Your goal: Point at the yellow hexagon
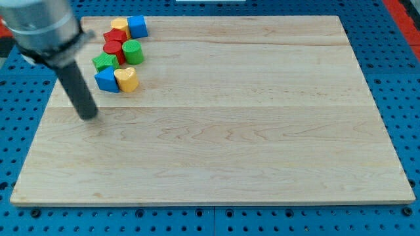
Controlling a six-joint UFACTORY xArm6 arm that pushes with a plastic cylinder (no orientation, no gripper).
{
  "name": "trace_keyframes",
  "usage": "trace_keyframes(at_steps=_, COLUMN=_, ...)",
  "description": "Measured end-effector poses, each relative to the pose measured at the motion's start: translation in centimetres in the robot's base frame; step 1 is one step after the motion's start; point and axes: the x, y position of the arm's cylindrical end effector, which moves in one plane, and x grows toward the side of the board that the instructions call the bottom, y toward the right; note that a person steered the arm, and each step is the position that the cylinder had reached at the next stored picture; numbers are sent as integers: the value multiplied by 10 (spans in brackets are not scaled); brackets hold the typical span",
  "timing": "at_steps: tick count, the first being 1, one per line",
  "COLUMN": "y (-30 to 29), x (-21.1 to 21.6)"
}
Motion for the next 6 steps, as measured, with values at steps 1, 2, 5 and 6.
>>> trace_keyframes(at_steps=1, y=-54, x=-59)
trace_keyframes(at_steps=2, y=-70, x=-89)
trace_keyframes(at_steps=5, y=-33, x=-185)
trace_keyframes(at_steps=6, y=5, x=-206)
